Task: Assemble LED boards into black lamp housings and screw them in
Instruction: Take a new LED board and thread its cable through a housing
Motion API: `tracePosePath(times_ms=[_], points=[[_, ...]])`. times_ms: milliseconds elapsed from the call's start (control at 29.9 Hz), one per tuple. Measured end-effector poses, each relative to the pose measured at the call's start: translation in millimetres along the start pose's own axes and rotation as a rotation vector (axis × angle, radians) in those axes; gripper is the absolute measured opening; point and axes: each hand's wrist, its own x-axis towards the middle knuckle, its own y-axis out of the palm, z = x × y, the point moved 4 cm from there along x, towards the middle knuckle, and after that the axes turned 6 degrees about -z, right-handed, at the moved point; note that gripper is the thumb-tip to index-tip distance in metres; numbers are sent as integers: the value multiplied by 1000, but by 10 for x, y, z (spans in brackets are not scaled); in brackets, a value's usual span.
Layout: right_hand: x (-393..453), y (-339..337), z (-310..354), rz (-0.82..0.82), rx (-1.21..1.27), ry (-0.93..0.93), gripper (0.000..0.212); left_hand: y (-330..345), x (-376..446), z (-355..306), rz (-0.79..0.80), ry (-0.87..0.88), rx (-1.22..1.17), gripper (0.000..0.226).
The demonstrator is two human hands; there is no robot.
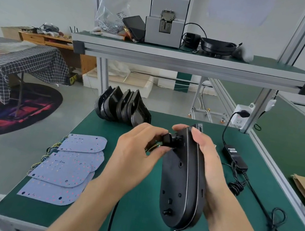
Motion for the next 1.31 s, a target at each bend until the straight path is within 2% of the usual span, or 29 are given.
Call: tracePosePath(times_ms=[201, 268, 368, 469, 603, 837, 938, 1038, 1105, 1206, 1306], points=[[20, 2, 51, -16, -35, 1, 39, 54, -91, 40, -101, 6, -131, 29], [17, 27, 52, 1, -58, 21, 33, 63, -99, 36, -107, -58, -200, 34], [-69, 69, 59, 28, 3, -34, 39, 49, -76, 36, -104, -145, -270, 35], [-113, 88, 72, 62, 19, -78, 40, -7, -28, 16, -77, -126, -260, 30], [-119, 83, 78, 118, -87, -119, 35, -63, 41, -2, 45, -150, -256, 29], [-104, 62, 56, 119, -218, -222, 45, -108, 65, -12, 92, -289, -332, 25], [-132, 86, 25, 147, -75, -159, 47, -116, 64, -43, 98, -319, -347, 32], [-161, 82, -3, 83, 53, -141, 51, -72, 1, -48, 95, -416, -403, 33], [-172, 95, -7, 59, 37, -149, 50, -39, -73, -44, 96, -442, -420, 24], [-196, 99, -30, 78, -5, -163, 63, -10, -167, -37, 72, -466, -446, 18], [-193, 110, -28, 87, -13, -170, 58, -9, -172, -40, 14, -507, -527, 16]])
